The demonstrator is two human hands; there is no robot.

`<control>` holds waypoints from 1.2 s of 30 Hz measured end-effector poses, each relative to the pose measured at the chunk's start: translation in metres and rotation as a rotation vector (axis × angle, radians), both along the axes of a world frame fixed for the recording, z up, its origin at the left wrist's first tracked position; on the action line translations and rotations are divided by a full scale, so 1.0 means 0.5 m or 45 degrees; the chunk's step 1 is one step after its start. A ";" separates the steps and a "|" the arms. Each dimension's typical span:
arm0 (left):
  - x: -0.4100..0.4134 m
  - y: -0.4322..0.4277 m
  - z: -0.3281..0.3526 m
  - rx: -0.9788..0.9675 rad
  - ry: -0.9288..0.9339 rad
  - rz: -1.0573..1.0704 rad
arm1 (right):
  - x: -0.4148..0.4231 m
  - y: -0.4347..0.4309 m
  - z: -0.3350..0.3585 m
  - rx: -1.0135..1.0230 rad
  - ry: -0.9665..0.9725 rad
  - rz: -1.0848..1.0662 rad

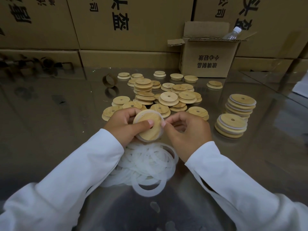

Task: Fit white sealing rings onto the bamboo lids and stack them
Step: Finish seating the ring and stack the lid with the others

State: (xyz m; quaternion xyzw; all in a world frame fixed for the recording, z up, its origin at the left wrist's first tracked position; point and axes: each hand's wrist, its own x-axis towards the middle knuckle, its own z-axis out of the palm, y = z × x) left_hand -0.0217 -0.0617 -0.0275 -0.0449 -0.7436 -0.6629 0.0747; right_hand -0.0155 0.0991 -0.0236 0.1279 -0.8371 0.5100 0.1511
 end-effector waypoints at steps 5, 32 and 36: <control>-0.001 0.000 0.000 -0.011 0.026 -0.019 | -0.004 -0.001 -0.002 0.048 -0.041 0.006; 0.003 -0.002 0.010 0.221 0.055 -0.033 | -0.005 -0.003 0.000 -0.290 -0.262 0.145; 0.001 -0.002 0.008 0.214 0.057 -0.035 | -0.008 -0.003 -0.002 -0.275 -0.248 0.152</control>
